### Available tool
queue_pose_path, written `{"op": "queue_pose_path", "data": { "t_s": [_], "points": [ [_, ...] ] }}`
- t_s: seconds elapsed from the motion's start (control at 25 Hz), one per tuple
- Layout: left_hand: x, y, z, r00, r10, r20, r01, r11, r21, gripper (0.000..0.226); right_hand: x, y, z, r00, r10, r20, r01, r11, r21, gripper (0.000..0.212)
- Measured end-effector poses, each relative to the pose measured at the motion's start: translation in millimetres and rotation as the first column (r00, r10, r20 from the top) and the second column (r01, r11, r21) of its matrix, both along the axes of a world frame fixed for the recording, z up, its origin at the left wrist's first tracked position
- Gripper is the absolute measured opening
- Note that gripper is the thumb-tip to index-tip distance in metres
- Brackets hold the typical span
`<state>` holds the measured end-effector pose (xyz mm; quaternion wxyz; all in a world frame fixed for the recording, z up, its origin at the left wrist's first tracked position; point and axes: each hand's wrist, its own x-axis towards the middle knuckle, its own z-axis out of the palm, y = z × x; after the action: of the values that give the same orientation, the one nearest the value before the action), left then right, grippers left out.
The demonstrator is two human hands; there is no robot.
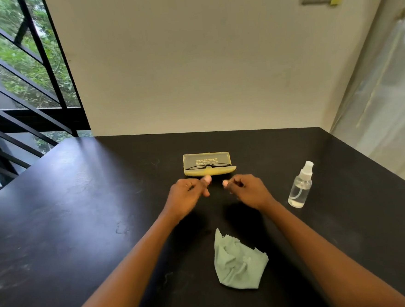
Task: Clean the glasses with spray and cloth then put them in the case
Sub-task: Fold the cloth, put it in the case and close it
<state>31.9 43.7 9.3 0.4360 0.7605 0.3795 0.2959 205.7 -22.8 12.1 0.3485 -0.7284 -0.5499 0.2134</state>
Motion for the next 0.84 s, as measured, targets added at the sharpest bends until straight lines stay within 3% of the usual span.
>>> {"op": "queue_pose_path", "data": {
  "t_s": [0.08, 0.16, 0.28, 0.36, 0.44, 0.52, 0.64, 0.76, 0.84],
  "points": [
    [-5, -12, -7, 0.948, -0.186, -0.26, 0.202, 0.979, 0.034, 0.019, -5, -16, 4, 0.991, 0.131, 0.021, -0.124, 0.972, -0.201, 0.02],
    [-9, -23, -12, 0.866, -0.284, -0.411, 0.336, 0.94, 0.058, 0.013, -7, -31, 7, 0.974, 0.226, -0.001, -0.216, 0.927, -0.307, 0.015],
    [-10, -39, -8, 0.756, -0.282, -0.59, 0.388, 0.92, 0.057, 0.019, -13, -49, 11, 0.944, 0.327, -0.043, -0.317, 0.867, -0.384, 0.013],
    [-9, -45, -5, 0.719, -0.284, -0.634, 0.421, 0.904, 0.072, 0.013, -20, -55, 10, 0.926, 0.376, -0.034, -0.354, 0.835, -0.421, 0.012],
    [-11, -51, -3, 0.747, -0.311, -0.588, 0.437, 0.896, 0.082, 0.007, -25, -60, 9, 0.917, 0.398, -0.015, -0.37, 0.837, -0.403, 0.008],
    [-17, -54, -1, 0.819, -0.338, -0.464, 0.394, 0.919, 0.026, 0.005, -26, -64, 10, 0.923, 0.351, -0.157, -0.383, 0.869, -0.313, 0.007],
    [-27, -60, 8, 0.928, -0.357, -0.106, 0.335, 0.925, -0.181, 0.007, -23, -70, 12, 0.876, 0.264, -0.402, -0.357, 0.918, -0.174, 0.011],
    [-36, -62, 20, 0.942, -0.288, 0.174, 0.326, 0.909, -0.259, 0.013, -22, -74, 13, 0.79, 0.258, -0.556, -0.364, 0.927, -0.088, 0.017],
    [-41, -61, 26, 0.931, -0.276, 0.239, 0.334, 0.909, -0.25, 0.019, -19, -79, 17, 0.757, 0.269, -0.596, -0.385, 0.92, -0.074, 0.021]
  ]
}}
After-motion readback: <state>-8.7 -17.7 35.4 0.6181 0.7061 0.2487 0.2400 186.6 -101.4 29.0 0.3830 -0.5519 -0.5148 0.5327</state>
